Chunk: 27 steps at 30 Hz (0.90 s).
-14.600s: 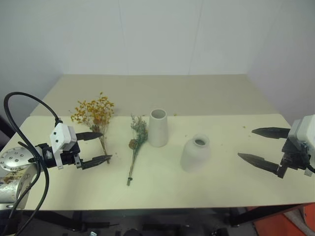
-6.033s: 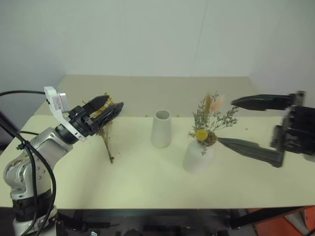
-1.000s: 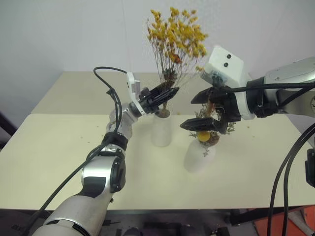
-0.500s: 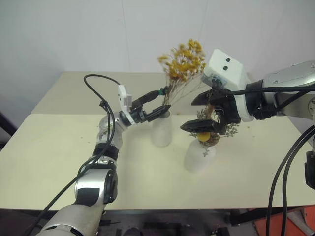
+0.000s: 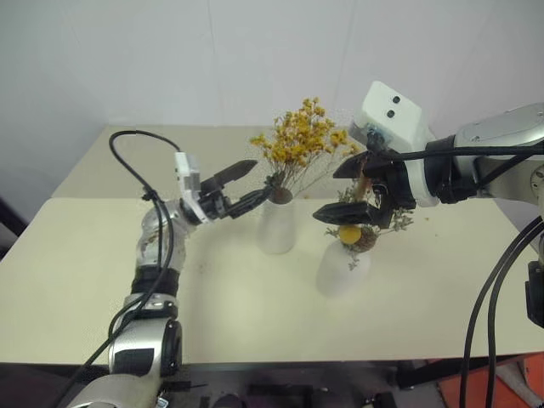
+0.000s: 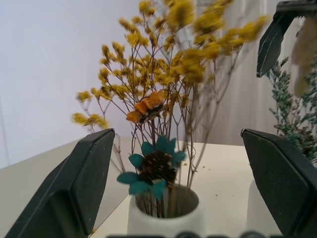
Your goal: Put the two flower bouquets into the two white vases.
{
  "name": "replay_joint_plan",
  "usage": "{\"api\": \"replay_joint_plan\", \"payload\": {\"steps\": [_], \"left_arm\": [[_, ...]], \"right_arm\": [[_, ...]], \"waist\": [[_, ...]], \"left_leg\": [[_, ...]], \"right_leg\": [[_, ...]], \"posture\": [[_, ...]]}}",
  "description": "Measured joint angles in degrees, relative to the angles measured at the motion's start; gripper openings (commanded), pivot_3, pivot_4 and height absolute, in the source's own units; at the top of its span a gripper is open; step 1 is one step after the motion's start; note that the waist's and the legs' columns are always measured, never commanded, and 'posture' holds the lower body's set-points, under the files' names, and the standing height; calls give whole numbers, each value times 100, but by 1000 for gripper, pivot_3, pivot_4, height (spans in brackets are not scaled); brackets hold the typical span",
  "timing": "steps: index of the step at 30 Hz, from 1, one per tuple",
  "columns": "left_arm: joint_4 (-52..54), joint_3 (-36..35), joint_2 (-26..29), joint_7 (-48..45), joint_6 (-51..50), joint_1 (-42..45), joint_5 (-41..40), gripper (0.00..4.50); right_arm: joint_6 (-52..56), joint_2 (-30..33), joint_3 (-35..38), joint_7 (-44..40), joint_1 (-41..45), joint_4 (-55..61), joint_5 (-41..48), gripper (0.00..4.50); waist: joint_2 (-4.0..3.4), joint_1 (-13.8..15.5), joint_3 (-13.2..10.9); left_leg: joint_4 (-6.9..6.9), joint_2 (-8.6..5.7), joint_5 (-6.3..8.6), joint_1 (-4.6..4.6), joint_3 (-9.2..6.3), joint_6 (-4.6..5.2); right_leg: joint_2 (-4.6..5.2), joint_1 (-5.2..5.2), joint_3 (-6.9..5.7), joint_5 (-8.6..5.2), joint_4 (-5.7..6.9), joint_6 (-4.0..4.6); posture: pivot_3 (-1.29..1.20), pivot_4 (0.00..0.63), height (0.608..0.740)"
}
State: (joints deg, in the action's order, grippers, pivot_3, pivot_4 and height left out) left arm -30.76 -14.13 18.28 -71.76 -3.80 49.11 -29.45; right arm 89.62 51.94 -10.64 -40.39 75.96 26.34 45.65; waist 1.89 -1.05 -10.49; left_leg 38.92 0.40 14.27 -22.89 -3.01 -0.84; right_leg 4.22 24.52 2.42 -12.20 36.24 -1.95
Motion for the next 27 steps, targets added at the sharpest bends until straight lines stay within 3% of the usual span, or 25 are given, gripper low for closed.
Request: {"api": "replay_joint_plan", "payload": {"steps": [6,10,16,27], "left_arm": [[991,-1150,28,1279,-1186,-105,-1501,4468],[1576,-1584,92,1909,-1610,-414,-2111,4468],[2410,-1184,812,1848,-1925,-1306,-1977,4468],[3024,-945,1479,1513,-2124,-2436,-1952,4468]], "right_arm": [[13,-130,136,16,0,-1,15,4500],[173,-368,735,67,27,-102,98,4500],[241,-280,2023,119,-138,-100,506,4500],[240,605,4618,-125,-1512,208,1430,4500]], "waist": [[0,1,0],[0,9,0],[-2,35,1],[-5,14,2]], "left_leg": [[-1,2,0,0,-2,0],[0,1,0,3,-1,0],[-6,-1,0,2,1,0],[-5,3,1,17,11,1]], "right_leg": [[1,0,-1,0,-3,0],[0,-2,-1,0,0,0],[3,-9,-3,0,-3,0],[-1,-20,3,0,-9,0]], "posture": [[0,150,740],[0,150,740],[0,150,740],[0,150,740]]}}
